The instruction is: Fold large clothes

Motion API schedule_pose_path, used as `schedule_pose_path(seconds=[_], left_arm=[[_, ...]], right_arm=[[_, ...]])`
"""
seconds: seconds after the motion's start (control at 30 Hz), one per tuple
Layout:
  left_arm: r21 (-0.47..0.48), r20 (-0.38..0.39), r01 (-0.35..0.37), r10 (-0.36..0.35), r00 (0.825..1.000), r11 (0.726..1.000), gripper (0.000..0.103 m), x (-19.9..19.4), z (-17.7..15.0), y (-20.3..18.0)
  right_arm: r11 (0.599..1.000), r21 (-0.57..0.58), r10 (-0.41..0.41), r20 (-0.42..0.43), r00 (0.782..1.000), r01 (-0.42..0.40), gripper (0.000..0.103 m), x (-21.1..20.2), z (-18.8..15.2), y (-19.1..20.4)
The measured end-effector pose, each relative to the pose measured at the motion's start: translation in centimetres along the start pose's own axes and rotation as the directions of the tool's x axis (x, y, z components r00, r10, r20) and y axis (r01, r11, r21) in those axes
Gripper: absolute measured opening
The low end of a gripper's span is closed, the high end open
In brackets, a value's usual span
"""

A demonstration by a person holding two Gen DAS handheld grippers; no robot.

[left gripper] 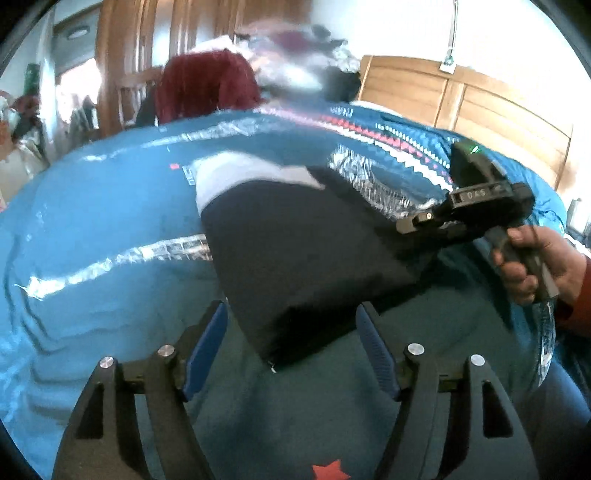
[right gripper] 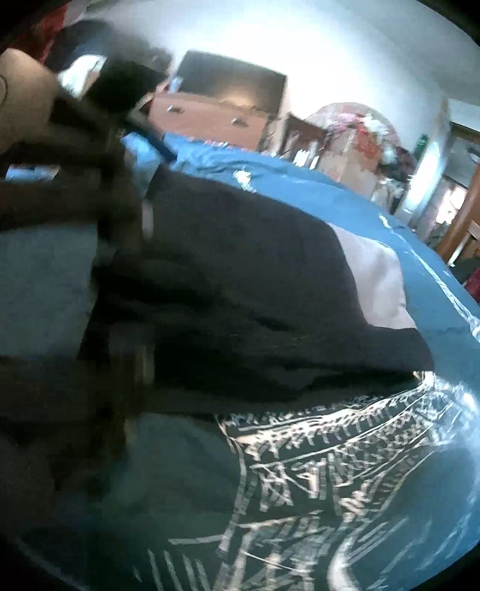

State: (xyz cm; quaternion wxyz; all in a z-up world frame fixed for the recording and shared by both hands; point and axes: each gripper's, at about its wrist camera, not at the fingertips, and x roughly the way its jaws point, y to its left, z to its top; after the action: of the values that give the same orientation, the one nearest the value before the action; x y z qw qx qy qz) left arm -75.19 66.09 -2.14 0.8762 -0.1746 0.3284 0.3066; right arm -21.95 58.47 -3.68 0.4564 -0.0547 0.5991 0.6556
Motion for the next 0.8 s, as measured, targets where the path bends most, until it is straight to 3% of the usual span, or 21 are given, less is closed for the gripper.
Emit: schedule_pose_path(seconds=[0.17, 0.23, 0.3, 0.37, 0.47, 0.6, 0.67, 0.73, 0.8], left_arm=[[0.007, -0.076, -0.087, 0.087, 0.993, 0.996, 0.076, 4.9, -0.6, 1.7], [0.019, -0.095, -0.153, 0.155, 0.983, 0.988, 0.087, 7.1, 0.3, 2.6], [-0.043, -0.130, -0.101, 0.095, 0.987, 0.994, 0.087, 8.1, 0.0, 4.3], [-0.001, -0.140, -0.069, 0.069, 0.988, 0.998, 0.069, 8.2, -0.2, 3.8], [0.079, -0.132, 0.002, 0.009, 0.991, 0.997, 0.063, 6.1, -0.2, 1.9], [0.049, 0.025, 0.080, -0.082, 0.996, 0.996, 0.065, 0.2, 1.9, 1.3], [0.020, 0.093, 0.110, -0.112, 0.989, 0.994, 0.075, -0.2, 3.5, 1.4], [0.036, 0.051, 0.097, -0.099, 0.994, 0.995, 0.073, 3.0, 4.2, 1.2], [0.090, -0.095, 0.050, -0.041, 0.995, 0.995, 0.067, 7.8, 2.8, 0.7]], right_arm=[[0.997, 0.073, -0.006, 0.062, 0.998, 0.001, 0.007, -0.7, -1.0, -2.1], [0.987, 0.153, 0.040, 0.058, 0.997, -0.048, 0.005, -0.5, -1.9, -5.0], [0.991, 0.128, 0.039, 0.060, 0.997, -0.046, 0.005, -0.3, -2.0, -5.1], [0.994, 0.104, 0.024, 0.066, 0.998, -0.031, 0.005, -0.3, -1.6, -4.7], [0.995, 0.095, 0.032, 0.062, 0.998, -0.038, 0.005, -0.2, -1.4, -4.8], [0.997, 0.069, 0.015, 0.057, 0.998, -0.019, 0.005, -0.1, -1.6, -4.5], [0.997, 0.071, 0.015, 0.060, 0.998, -0.020, 0.004, 0.1, -1.6, -4.4], [0.997, 0.075, 0.026, 0.069, 0.997, -0.031, 0.004, 0.1, -1.7, -4.5], [0.997, 0.072, 0.024, 0.076, 0.997, -0.029, 0.004, 0.0, -1.8, -4.6]])
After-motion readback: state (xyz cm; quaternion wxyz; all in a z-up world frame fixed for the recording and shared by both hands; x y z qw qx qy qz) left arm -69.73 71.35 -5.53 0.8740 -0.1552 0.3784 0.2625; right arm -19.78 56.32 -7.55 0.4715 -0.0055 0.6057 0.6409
